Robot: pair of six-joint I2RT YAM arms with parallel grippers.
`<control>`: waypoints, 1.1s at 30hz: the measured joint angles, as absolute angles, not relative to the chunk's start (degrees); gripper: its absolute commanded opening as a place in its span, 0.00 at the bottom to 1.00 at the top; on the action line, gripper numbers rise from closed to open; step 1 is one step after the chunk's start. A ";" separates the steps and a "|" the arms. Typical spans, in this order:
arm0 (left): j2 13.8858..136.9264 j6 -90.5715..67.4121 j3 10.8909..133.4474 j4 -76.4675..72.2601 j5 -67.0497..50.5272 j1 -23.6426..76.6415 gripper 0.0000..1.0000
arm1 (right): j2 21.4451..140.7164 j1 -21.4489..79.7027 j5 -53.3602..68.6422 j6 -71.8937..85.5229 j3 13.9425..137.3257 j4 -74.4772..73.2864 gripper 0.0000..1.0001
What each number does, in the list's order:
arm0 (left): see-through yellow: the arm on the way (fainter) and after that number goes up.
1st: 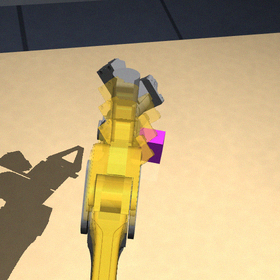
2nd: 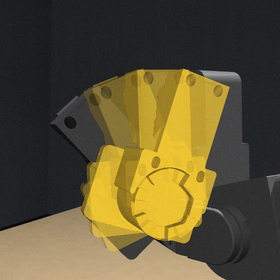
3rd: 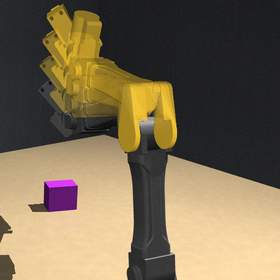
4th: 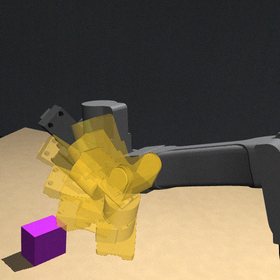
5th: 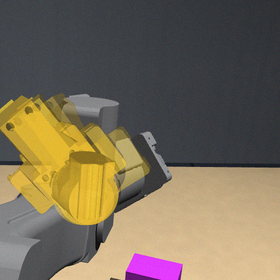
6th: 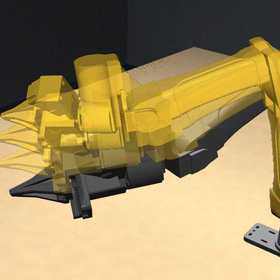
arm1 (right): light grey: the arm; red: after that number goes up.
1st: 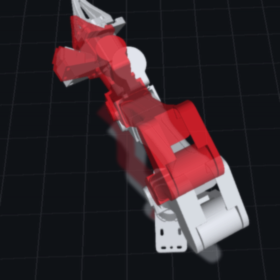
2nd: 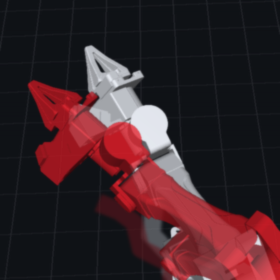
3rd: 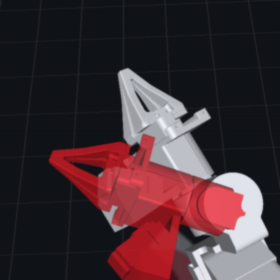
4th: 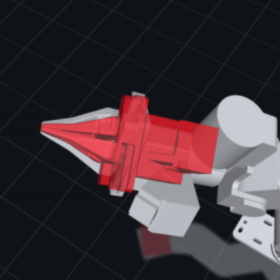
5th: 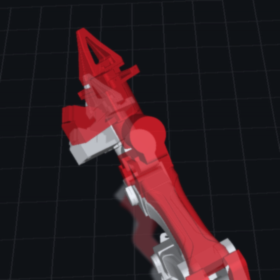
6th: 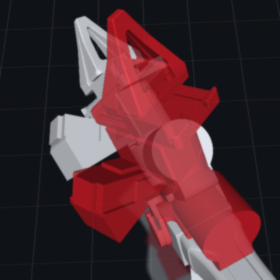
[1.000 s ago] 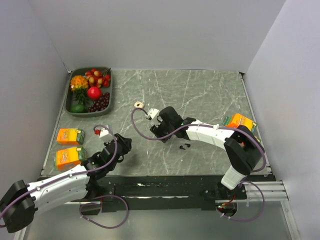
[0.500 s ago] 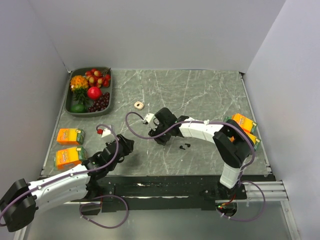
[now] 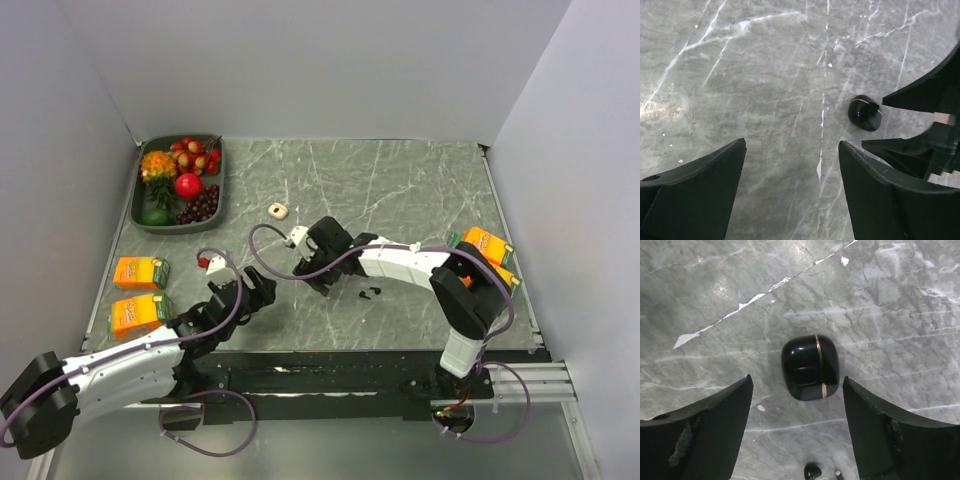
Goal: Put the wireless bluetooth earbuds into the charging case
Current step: Adjust the charging case at the center of the board, then pick up the charging case at the center of the board.
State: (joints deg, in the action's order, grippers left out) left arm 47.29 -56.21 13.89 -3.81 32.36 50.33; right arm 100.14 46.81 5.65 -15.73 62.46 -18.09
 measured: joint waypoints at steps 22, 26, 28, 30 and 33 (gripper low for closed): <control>65.25 -55.27 28.49 -5.21 28.80 50.92 0.96 | 64.23 40.10 -7.92 15.05 56.42 -14.28 0.99; 75.70 -56.97 39.51 -3.57 29.10 54.98 0.96 | 62.65 39.38 -8.03 19.38 53.08 -17.65 0.99; 79.92 -58.22 43.88 -0.34 30.48 56.64 0.97 | 61.98 39.38 -8.54 20.40 51.72 -19.68 0.99; 85.93 -59.48 49.98 2.96 31.57 57.87 0.99 | 60.69 39.38 -8.86 21.17 50.83 -21.17 0.99; 94.00 -61.17 56.84 6.31 31.75 58.37 0.99 | 58.35 39.38 -8.97 21.67 50.39 -22.04 0.99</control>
State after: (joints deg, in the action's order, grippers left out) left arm 94.00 -61.17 56.84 6.31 31.75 58.37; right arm 58.35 39.38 -8.97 21.67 50.39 -22.04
